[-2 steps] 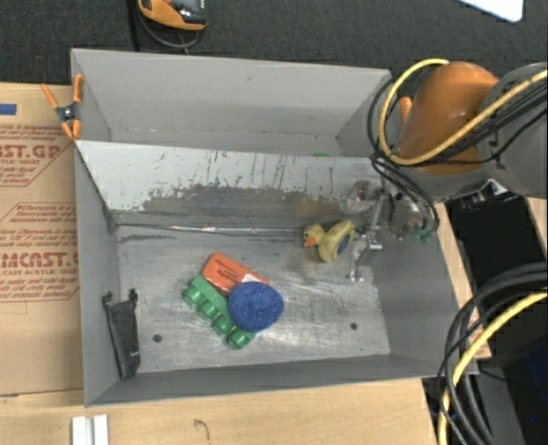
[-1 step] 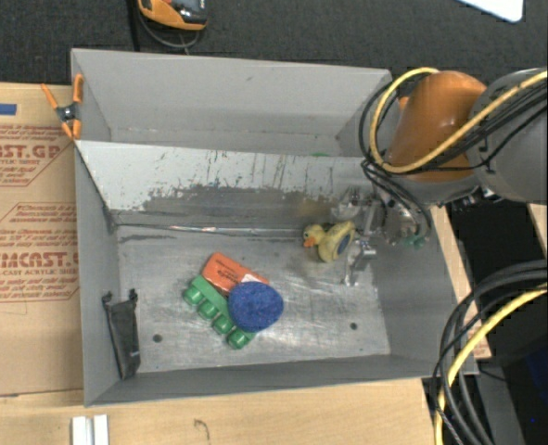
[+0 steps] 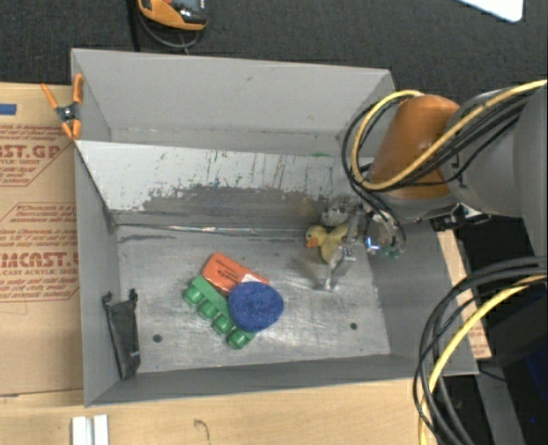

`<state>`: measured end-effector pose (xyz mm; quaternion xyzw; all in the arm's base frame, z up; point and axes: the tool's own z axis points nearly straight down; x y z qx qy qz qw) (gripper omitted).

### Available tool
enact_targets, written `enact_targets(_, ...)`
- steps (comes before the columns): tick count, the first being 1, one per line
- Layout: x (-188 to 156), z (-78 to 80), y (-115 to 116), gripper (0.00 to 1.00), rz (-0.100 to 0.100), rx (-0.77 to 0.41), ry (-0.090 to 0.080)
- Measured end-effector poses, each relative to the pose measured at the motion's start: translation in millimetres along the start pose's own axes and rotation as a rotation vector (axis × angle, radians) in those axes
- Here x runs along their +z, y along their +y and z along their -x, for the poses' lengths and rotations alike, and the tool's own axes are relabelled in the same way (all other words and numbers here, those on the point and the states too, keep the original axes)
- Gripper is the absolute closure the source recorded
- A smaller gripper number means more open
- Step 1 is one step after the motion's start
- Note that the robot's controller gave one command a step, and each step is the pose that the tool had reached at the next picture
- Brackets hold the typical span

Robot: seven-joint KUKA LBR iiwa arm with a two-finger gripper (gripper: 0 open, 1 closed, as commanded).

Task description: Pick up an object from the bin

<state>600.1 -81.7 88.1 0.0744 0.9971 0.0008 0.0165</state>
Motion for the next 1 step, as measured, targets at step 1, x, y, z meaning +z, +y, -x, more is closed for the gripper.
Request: enact_targets(1,13.5,-0.3,-11.3,1.00,-0.001,0.082,0.015)
